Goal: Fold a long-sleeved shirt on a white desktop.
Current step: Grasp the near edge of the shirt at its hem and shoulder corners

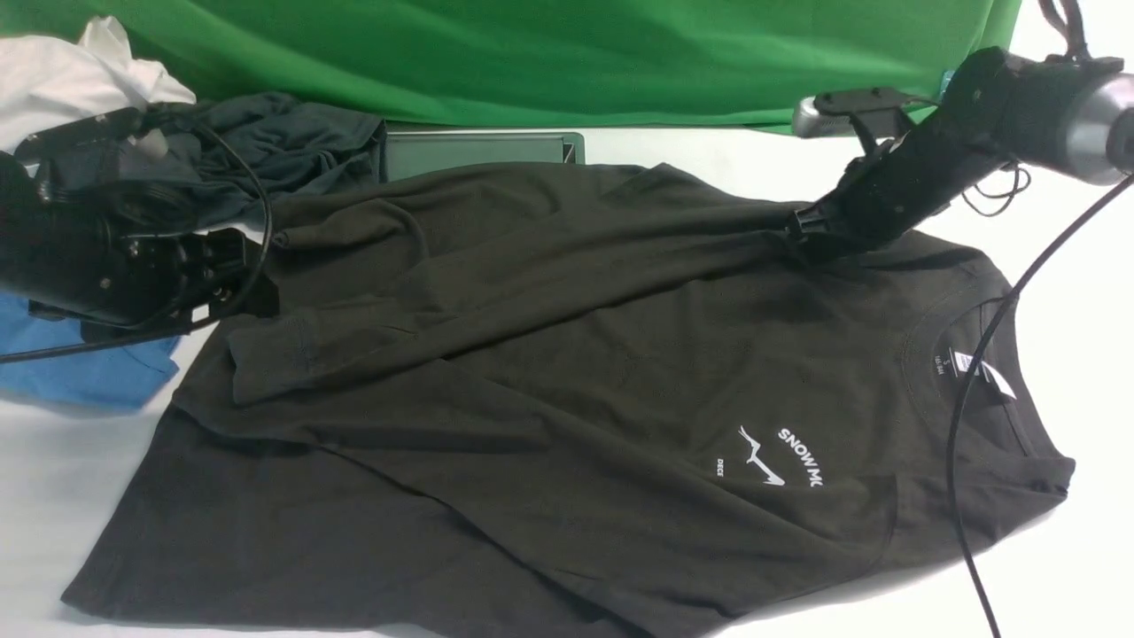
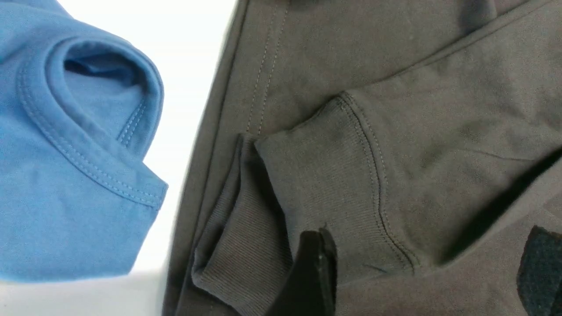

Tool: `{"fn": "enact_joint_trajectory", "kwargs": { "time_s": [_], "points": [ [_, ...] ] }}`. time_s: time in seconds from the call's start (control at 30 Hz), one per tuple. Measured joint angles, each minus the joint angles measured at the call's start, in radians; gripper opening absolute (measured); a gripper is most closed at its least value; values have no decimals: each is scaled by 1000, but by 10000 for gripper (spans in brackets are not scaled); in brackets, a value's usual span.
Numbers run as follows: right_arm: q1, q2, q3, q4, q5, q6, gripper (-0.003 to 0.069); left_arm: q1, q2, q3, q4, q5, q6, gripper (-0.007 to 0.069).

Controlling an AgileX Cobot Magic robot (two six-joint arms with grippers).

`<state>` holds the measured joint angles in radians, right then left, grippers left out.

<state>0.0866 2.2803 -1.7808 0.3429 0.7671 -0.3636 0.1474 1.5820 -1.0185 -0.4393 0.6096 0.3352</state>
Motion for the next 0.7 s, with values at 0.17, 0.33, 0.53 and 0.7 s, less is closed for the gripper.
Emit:
{"fn": "enact_joint_trajectory", "kwargs": {
  "time_s": [0.17,0.33,0.53,0.7],
  "points": [
    [-7,-33,0,-1,-29,0,25,0,0,0,1,8,0,587],
    [5,-79,-21,49,-117,-31,25,0,0,0,1,12,0,587],
    [62,-60,-32,81,-143,-109,25,0,0,0,1,12,0,587],
    [86,-2,-29,29,-43,-140,25,0,0,0,1,16,1,587]
  ]
}}
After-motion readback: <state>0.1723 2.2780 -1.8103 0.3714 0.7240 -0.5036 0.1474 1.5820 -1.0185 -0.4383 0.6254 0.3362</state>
